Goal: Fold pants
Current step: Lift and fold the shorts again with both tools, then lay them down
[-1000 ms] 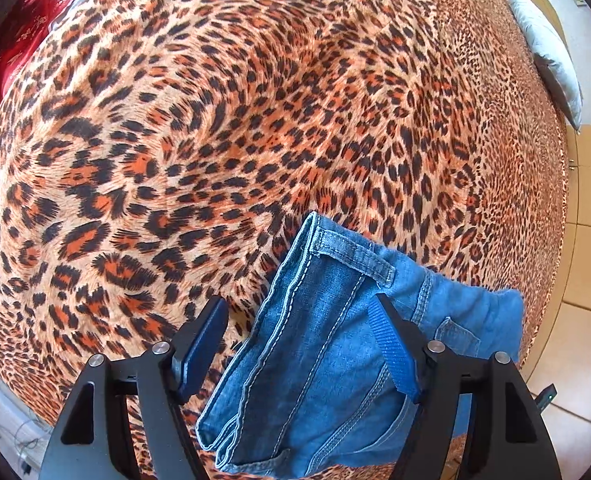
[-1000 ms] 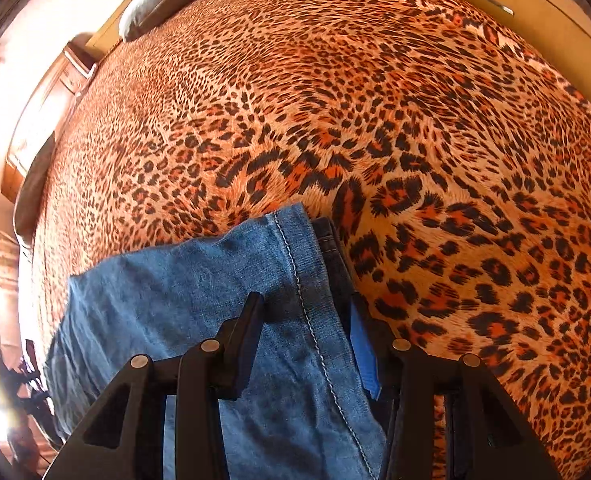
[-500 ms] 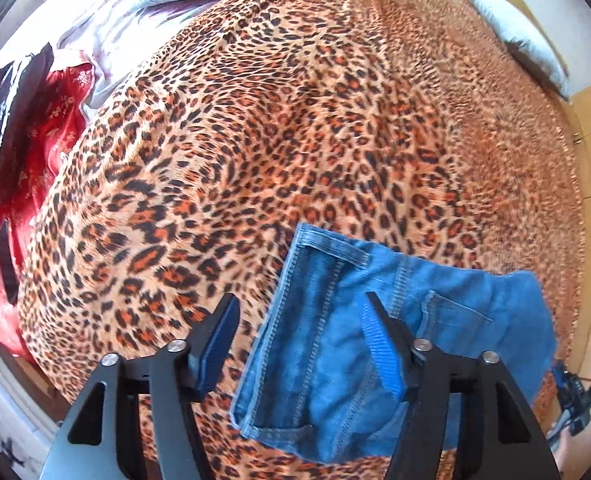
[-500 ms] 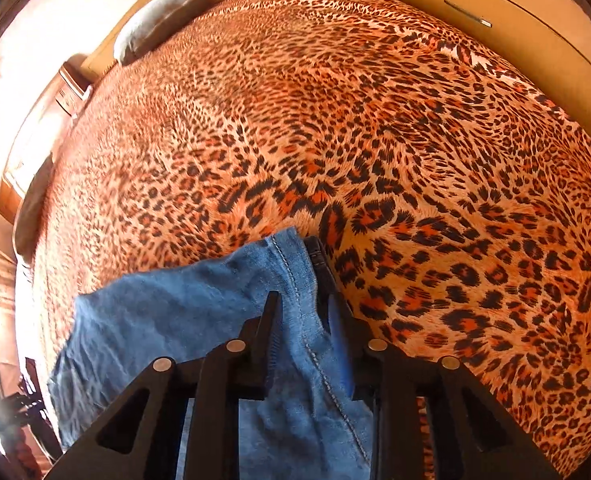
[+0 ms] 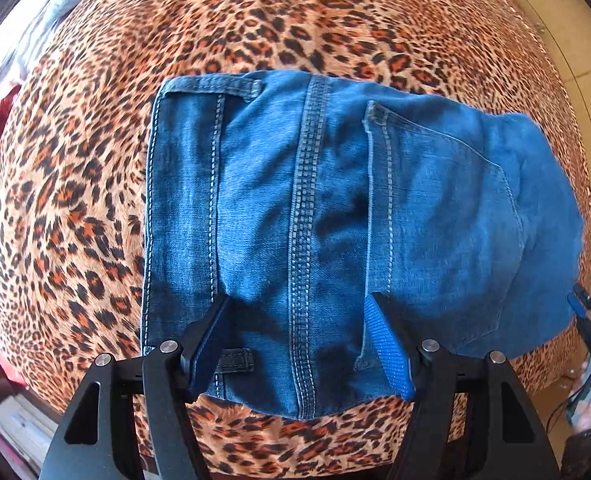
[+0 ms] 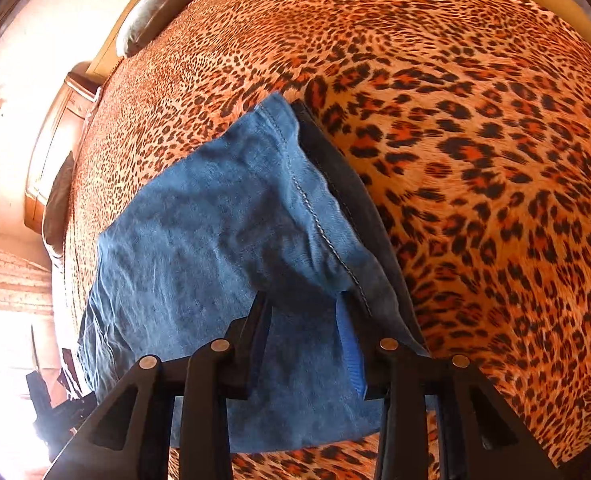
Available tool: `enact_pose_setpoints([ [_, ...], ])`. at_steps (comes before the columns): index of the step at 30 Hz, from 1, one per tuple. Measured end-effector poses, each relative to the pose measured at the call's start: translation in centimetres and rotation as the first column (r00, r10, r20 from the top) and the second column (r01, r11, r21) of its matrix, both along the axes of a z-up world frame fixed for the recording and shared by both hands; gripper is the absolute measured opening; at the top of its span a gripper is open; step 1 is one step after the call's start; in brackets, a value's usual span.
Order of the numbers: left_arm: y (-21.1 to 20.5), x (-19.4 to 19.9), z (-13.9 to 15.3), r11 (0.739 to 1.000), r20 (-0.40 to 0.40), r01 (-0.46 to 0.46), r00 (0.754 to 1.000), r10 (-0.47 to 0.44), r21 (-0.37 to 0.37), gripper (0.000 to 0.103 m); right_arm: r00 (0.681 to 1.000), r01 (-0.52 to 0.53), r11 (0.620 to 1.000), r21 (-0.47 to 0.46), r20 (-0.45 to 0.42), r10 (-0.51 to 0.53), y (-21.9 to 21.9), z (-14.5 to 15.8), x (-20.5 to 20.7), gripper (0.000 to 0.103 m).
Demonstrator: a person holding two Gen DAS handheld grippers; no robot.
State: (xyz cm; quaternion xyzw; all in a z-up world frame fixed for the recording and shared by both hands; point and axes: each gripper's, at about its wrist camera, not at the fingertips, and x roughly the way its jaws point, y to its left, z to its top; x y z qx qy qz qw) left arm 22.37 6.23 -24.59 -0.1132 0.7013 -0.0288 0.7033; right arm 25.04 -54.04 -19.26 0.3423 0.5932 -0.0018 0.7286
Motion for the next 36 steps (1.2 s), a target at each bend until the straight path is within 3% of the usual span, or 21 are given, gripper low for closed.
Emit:
enact_pose_setpoints([
  [2,-0.6,0.1,1.6,0.997,0.029,0.039,0.999,-0.037,-0.06,0.067,0.997,0.061,0.997,0.048,0.043,-0.063,-1.4,1.2,-1.2,0.039],
  [4,-1.7,0.3,3.6,0.991,0.083,0.093,0.993,-0.085,-0.094,0.069,0.991,0.109,0.992,0.066,0.073,-0.113,-2.6,2.6,-2.8,0.05],
  [7,-5.1,1.8,5.8,0.976,0.134,0.201,0.973,-0.189,-0.087,0.076,0.978,0.179,0.979,0.096,0.092,-0.188,-3.9,3.4,-5.6,0.054],
  [9,-7.8,2.6,6.3,0.956,0.124,0.276,0.957,-0.264,-0.094,0.076,0.961,0.252,0.956,0.147,0.076,-0.265,-4.7,2.6,-7.9,0.055],
  [14,-17.9,5.6,5.1,0.898,0.047,0.425,0.905,-0.422,-0.115,0.076,0.915,0.376,0.879,0.292,0.031,-0.402,-5.1,-1.2,-12.4,0.055],
  [18,-24.6,7.6,4.6,0.861,0.01,0.493,0.868,-0.496,-0.129,0.076,0.882,0.432,0.805,0.407,-0.007,-0.47,-4.7,-3.8,-13.7,0.055],
  [21,-28.3,8.4,4.5,0.838,-0.008,0.53,0.845,-0.535,-0.131,0.076,0.864,0.455,0.765,0.455,-0.017,-0.504,-4.3,-5.1,-13.3,0.055],
  [25,-33.3,9.6,4.2,0.809,-0.031,0.583,0.809,-0.586,-0.081,0.076,0.817,0.492,0.679,0.544,-0.019,-0.577,-4.1,-6.5,-11.9,0.059],
  [28,-35.9,10.6,4.1,0.787,-0.056,0.615,0.785,-0.617,-0.046,0.076,0.807,0.446,0.61,0.655,-0.001,-0.59,-3.9,-7.3,-10.3,0.059],
  [30,-37.6,11.4,4.1,0.771,-0.067,0.636,0.768,-0.636,-0.028,0.076,0.803,0.424,0.587,0.689,0.013,-0.596,-3.7,-7.7,-9.8,0.059],
  [32,-39.6,12.4,4.0,0.749,-0.079,0.662,0.746,-0.661,-0.018,0.076,0.808,0.415,0.598,0.686,0.025,-0.589,-3.6,-8.2,-9.5,0.055],
  [33,-40.7,13.0,4.0,0.736,-0.085,0.677,0.732,-0.676,-0.013,0.076,0.81,0.412,0.598,0.687,0.025,-0.586,-3.6,-8.6,-9.7,0.047],
  [34,-41.9,13.5,4.2,0.718,-0.092,0.696,0.715,-0.693,-0.008,0.076,0.812,0.413,0.6,0.685,0.021,-0.584,-3.5,-9.2,-10.0,0.032],
  [35,-43.1,14.1,4.1,0.697,-0.099,0.718,0.693,-0.714,-0.004,0.076,0.813,0.424,0.602,0.677,0.009,-0.582,-3.5,-9.8,-10.7,0.025],
  [36,-44.4,14.7,4.0,0.673,-0.107,0.74,0.668,-0.736,-0.005,0.076,0.811,0.434,0.594,0.677,-0.008,-0.584,-3.5,-10.5,-11.0,0.009],
])
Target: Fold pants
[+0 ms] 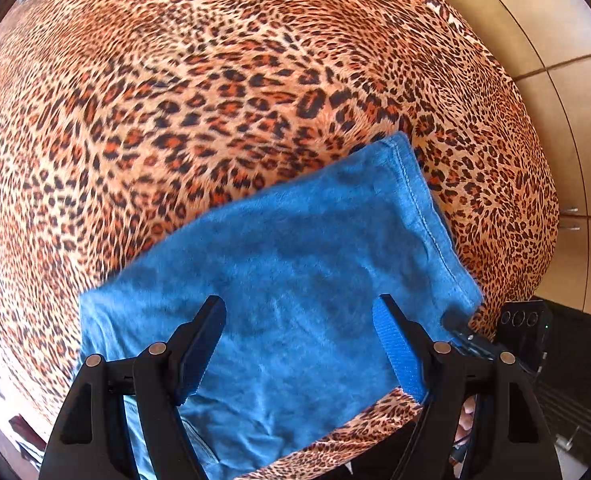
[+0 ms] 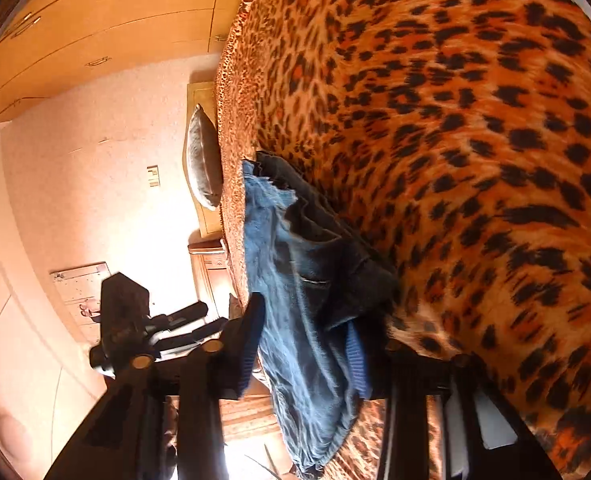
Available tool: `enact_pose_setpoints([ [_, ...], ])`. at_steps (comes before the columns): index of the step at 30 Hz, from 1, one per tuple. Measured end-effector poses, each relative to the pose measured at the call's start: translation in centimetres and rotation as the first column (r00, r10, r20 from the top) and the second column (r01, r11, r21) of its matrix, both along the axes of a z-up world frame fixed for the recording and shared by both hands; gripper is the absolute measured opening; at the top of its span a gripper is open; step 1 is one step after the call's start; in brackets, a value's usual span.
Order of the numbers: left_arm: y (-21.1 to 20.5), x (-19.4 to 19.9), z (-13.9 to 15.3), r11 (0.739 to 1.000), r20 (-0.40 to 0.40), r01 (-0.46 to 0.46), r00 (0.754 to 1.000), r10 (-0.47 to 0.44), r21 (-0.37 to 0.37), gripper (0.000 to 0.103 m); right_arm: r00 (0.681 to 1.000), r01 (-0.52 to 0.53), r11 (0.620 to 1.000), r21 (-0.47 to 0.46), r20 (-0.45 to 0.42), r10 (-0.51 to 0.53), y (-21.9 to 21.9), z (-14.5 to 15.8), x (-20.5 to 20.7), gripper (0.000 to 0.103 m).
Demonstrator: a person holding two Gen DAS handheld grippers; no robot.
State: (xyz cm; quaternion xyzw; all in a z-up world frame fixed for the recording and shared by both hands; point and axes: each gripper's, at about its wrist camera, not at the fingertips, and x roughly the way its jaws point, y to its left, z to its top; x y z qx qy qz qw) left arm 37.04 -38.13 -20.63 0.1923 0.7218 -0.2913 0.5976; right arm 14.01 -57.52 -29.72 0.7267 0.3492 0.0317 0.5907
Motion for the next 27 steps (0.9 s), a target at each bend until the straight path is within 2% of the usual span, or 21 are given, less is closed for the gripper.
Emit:
enact_pose_setpoints([
  [1,-1.4,0.6,-0.2,0.999,-0.012,0.035,0.999,-0.035,0.005,0.076,1.0,0.01,1.0,0.01,0.001,-0.01,0.1,-0.6,-0.3,0.003],
  [3,-4.2,1.8,-1.3,0.994,-0.046,0.112,0.993,-0.112,0.01,0.076,1.0,0.001,1.0,-0.014,0.016,-0.001,0.2,-0.5,-0.1,0.003],
  [5,-7.0,2.8,-2.6,0.979,-0.102,0.201,0.975,-0.199,0.017,0.076,1.0,-0.001,1.0,-0.029,0.016,0.001,0.4,-0.6,0.0,0.003],
  [7,-9.5,3.4,-4.0,0.955,-0.173,0.297,0.941,-0.291,0.013,0.076,1.0,0.006,1.0,-0.031,0.02,-0.005,0.7,-0.6,0.1,0.003],
  [11,-13.3,4.1,-6.4,0.888,-0.22,0.458,0.871,-0.439,0.042,0.077,1.0,0.013,0.999,-0.049,0.017,-0.012,1.2,-0.4,0.2,0.003],
  [13,-14.8,4.2,-7.7,0.858,-0.252,0.511,0.837,-0.485,0.045,0.077,1.0,0.019,0.998,-0.06,0.021,-0.018,1.6,0.4,-1.4,0.003],
  [16,-16.7,3.4,-9.7,0.792,-0.28,0.609,0.77,-0.573,0.052,0.077,0.999,0.029,0.996,-0.081,0.02,-0.028,1.7,1.3,-1.2,0.003],
  [18,-17.5,2.5,-10.7,0.739,-0.3,0.671,0.717,-0.629,0.055,0.085,0.999,0.034,0.995,-0.089,0.018,-0.032,1.9,1.6,-1.5,0.003],
  [19,-17.7,1.9,-10.8,0.712,-0.307,0.701,0.688,-0.658,0.042,0.094,0.999,0.036,0.995,-0.091,0.016,-0.034,1.9,1.7,-1.5,0.003],
  [20,-17.9,1.4,-10.8,0.684,-0.307,0.728,0.659,-0.686,0.033,0.097,0.999,0.037,0.995,-0.093,0.015,-0.035,1.9,1.9,-1.4,0.003],
  [23,-17.9,-0.1,-10.5,0.618,-0.288,0.786,0.592,-0.752,0.001,0.097,0.999,0.04,0.994,-0.098,0.017,-0.038,2.2,2.2,-1.5,0.003],
  [24,-17.9,-0.7,-10.2,0.606,-0.292,0.795,0.572,-0.767,-0.033,0.095,0.999,0.042,0.994,-0.099,0.017,-0.04,2.3,2.2,-1.5,0.003],
  [25,-17.9,-1.3,-10.0,0.591,-0.302,0.804,0.549,-0.779,-0.065,0.087,0.999,0.043,0.994,-0.101,0.016,-0.042,2.4,2.3,-1.3,0.003],
  [26,-17.8,-1.9,-9.9,0.571,-0.302,0.818,0.528,-0.794,-0.072,0.086,0.999,0.045,0.994,-0.102,0.015,-0.044,2.5,2.3,-1.2,0.003],
  [27,-17.6,-2.4,-10.0,0.54,-0.272,0.84,0.508,-0.818,-0.054,0.086,0.999,0.047,0.994,-0.1,0.012,-0.046,2.5,2.2,-1.1,0.003],
])
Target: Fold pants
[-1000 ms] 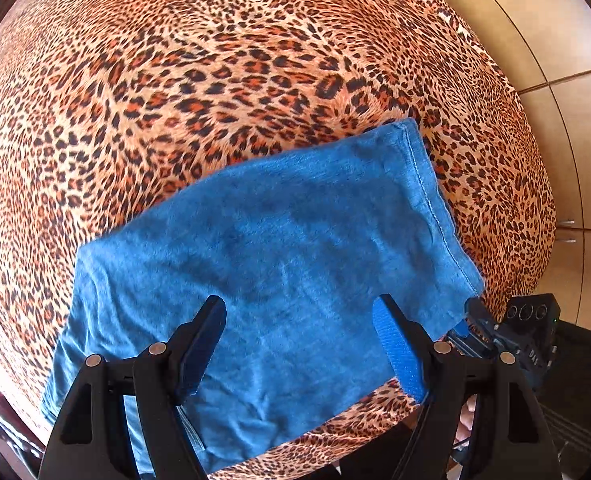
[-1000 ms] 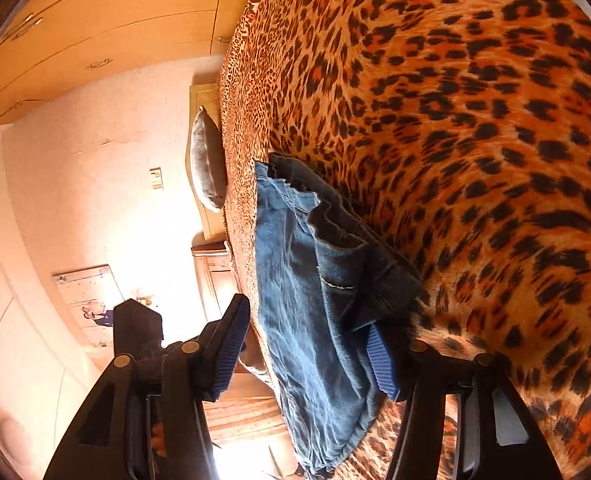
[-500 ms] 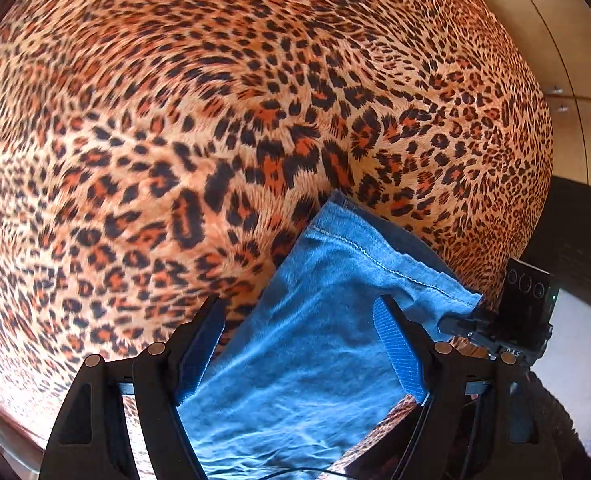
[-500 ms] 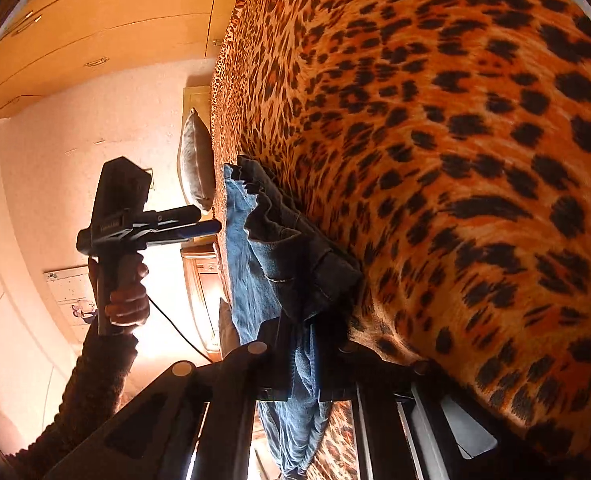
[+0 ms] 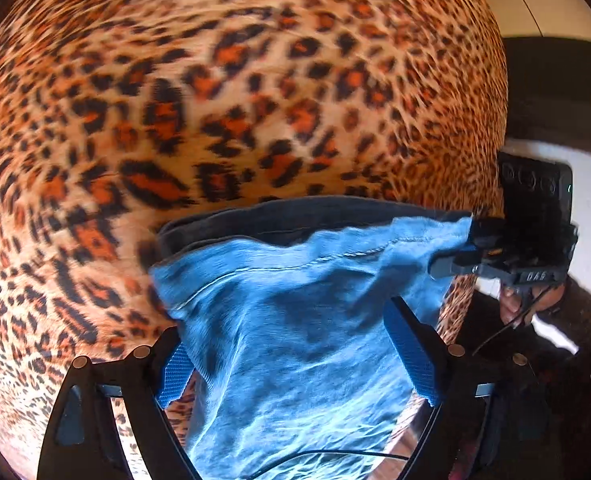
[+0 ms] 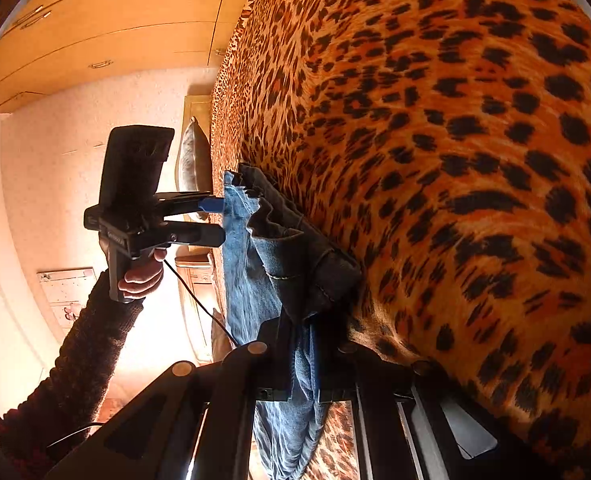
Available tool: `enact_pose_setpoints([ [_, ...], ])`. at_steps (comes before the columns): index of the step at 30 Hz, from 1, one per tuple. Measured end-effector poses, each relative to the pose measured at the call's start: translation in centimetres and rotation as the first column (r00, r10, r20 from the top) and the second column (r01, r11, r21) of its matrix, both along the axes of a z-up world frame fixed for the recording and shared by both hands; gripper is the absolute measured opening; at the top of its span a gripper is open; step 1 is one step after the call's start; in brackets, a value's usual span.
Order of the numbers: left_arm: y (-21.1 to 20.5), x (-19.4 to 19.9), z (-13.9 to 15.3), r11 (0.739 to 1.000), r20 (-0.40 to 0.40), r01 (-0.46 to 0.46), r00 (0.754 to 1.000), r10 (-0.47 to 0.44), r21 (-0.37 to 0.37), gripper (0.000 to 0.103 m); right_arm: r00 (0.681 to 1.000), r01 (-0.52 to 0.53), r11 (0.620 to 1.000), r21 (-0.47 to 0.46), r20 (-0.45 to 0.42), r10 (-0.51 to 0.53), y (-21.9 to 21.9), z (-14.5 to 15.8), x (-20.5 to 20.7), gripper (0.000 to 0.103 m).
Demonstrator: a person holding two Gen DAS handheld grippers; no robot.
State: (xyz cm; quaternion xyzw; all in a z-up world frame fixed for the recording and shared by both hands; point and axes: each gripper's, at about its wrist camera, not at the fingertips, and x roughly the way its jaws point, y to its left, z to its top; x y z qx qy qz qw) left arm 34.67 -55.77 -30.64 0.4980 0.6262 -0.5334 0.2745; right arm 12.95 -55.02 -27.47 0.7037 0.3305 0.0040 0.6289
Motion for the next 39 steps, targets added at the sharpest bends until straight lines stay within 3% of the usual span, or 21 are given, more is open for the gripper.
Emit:
enact_pose_setpoints([
  [3,-0.1,0.2,-0.3,1.0,0.031,0.006,1.0,-0.005,-0.017,0.08,1.0,0.006,1.0,0.011,-0.004,-0.006,-0.1,0.1,-0.3,0.003],
  [5,-0.4,1.2,-0.4,0.999,0.048,-0.042,0.998,0.043,-0.019,0.062,0.999,0.035,0.999,0.014,-0.004,-0.035,0.0,0.2,-0.4,0.006],
  [6,-0.2,1.6,-0.3,0.998,0.06,-0.058,0.996,0.06,-0.026,0.058,0.999,0.053,0.998,0.013,-0.005,-0.053,0.0,0.3,-0.5,0.007],
  [8,0.0,2.2,-0.2,0.996,0.124,-0.069,0.989,0.075,-0.052,0.034,0.998,0.069,0.998,-0.004,-0.014,-0.069,0.1,0.4,-0.3,0.007],
  [11,1.0,2.3,0.4,0.99,0.208,-0.078,0.973,0.101,-0.119,0.015,0.997,0.047,0.997,-0.068,-0.06,-0.051,0.3,1.1,0.5,0.004],
  [16,2.6,2.9,1.9,0.958,0.25,-0.183,0.939,0.237,-0.219,0.009,0.996,-0.02,0.988,-0.15,-0.089,0.007,0.0,2.9,1.3,0.006],
  [20,4.2,2.8,4.1,0.931,0.233,-0.227,0.926,0.298,-0.285,0.008,0.996,-0.067,0.975,-0.214,-0.071,0.053,-0.3,5.3,1.4,0.006],
  [25,7.3,3.6,7.4,0.89,0.206,-0.297,0.901,0.381,-0.345,0.008,0.991,-0.133,0.938,-0.32,-0.022,0.133,0.3,9.6,2.5,0.006],
  [31,11.7,4.0,11.6,0.826,0.17,-0.392,0.855,0.49,-0.406,0.008,0.971,-0.205,0.884,-0.42,0.027,0.238,2.6,14.2,4.1,0.006],
  [35,16.0,5.0,15.6,0.769,0.12,-0.473,0.815,0.567,-0.43,0.008,0.935,-0.29,0.832,-0.474,0.045,0.351,5.7,16.4,5.3,0.006],
  [39,21.2,6.0,16.8,0.709,0.082,-0.556,0.759,0.645,-0.433,0.008,0.863,-0.412,0.743,-0.528,0.036,0.504,10.4,18.4,7.3,0.007],
])
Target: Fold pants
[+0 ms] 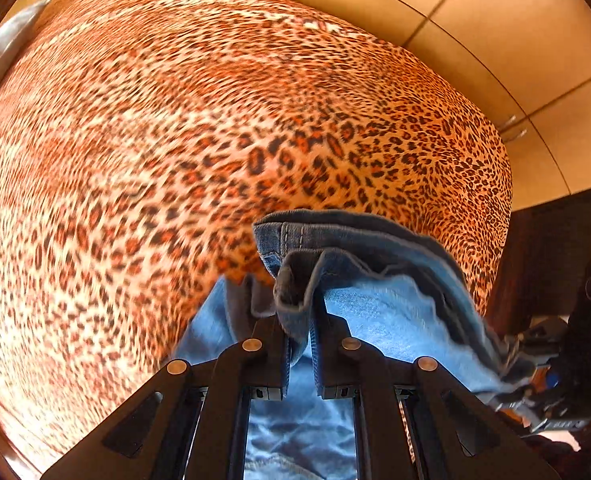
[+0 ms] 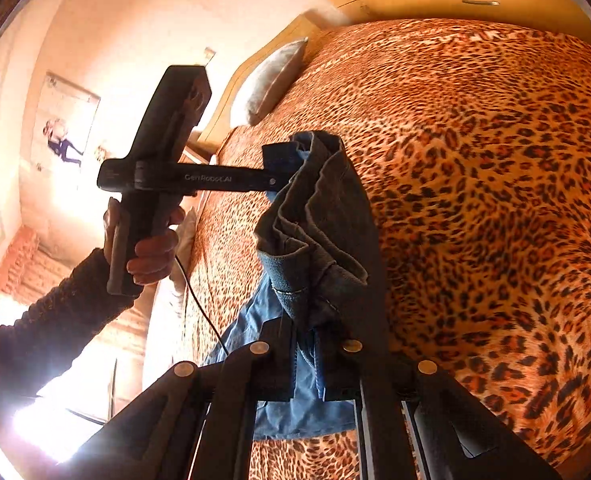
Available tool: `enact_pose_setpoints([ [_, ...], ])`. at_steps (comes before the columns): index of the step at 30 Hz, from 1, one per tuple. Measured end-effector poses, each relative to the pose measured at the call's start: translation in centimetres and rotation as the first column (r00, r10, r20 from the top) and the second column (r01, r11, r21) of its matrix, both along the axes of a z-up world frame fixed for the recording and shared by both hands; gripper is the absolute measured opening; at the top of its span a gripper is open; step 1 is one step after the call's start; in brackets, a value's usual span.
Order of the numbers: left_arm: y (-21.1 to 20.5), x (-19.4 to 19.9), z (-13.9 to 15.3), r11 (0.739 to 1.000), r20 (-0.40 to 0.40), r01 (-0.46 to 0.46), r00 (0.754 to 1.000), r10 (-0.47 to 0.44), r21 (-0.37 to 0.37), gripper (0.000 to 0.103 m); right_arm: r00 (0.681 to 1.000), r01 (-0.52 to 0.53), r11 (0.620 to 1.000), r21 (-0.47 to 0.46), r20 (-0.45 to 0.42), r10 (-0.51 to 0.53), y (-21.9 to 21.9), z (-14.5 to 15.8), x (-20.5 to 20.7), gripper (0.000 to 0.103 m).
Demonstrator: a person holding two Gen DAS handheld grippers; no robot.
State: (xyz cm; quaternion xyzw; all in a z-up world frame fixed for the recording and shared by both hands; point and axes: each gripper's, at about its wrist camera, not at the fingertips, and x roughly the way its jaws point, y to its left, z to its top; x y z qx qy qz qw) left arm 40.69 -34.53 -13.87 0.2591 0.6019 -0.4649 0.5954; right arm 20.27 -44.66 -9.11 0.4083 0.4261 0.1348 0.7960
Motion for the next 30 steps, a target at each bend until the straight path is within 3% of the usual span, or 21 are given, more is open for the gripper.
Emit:
enact_pose_setpoints([
  [5,7.9,1.1,-1.7,0.988,-0.088,-0.157,0.984,0.157,0.008,0.009,0.965,-0.262,0.963,-0.069,-0.045,0.26,7.4,-0.6,1.2,0.01],
  [8,12.3,1.2,-4.6,0.964,-0.12,-0.251,0.958,0.26,0.086,0.014,0.909,-0.411,0.904,-0.116,-0.126,0.397,12.2,-2.6,1.7,0.01],
  [10,14.6,1.1,-6.1,0.942,-0.117,-0.302,0.94,0.32,0.149,0.016,0.868,-0.486,0.851,-0.198,-0.217,0.446,14.9,-4.5,1.9,0.012],
  [11,15.7,1.0,-6.5,0.93,-0.126,-0.324,0.929,0.347,0.172,0.021,0.841,-0.532,0.817,-0.222,-0.255,0.478,16.0,-5.4,1.8,0.014],
  [13,17.7,0.9,-6.6,0.902,-0.1,-0.38,0.909,0.405,0.203,0.029,0.796,-0.601,0.742,-0.297,-0.309,0.521,17.9,-6.2,1.5,0.028],
  [16,20.8,0.4,-5.2,0.878,-0.063,-0.44,0.887,0.458,0.187,0.048,0.76,-0.649,0.686,-0.328,-0.316,0.568,18.4,-5.3,0.9,0.034],
  [18,23.0,-0.2,-3.8,0.859,-0.087,-0.49,0.859,0.504,0.147,0.058,0.763,-0.646,0.69,-0.327,-0.287,0.579,17.2,-3.7,0.5,0.035],
  [22,26.3,-3.4,-1.4,0.808,-0.175,-0.585,0.79,0.588,0.074,0.063,0.843,-0.536,0.805,-0.255,-0.21,0.494,11.1,-1.7,1.5,0.055],
  [25,27.3,-6.9,-0.4,0.76,-0.238,-0.649,0.733,0.637,0.033,0.066,0.885,-0.457,0.869,-0.191,-0.198,0.422,6.6,-1.4,4.0,0.055],
  [28,27.1,-11.0,-0.2,0.688,-0.281,-0.725,0.658,0.699,0.015,0.067,0.879,-0.469,0.871,-0.148,-0.171,0.445,3.6,-1.9,7.8,0.056],
  [30,27.0,-13.7,-0.4,0.621,-0.241,-0.783,0.596,0.766,0.034,0.068,0.847,-0.53,0.838,-0.133,-0.131,0.515,3.0,-2.2,10.3,0.056],
])
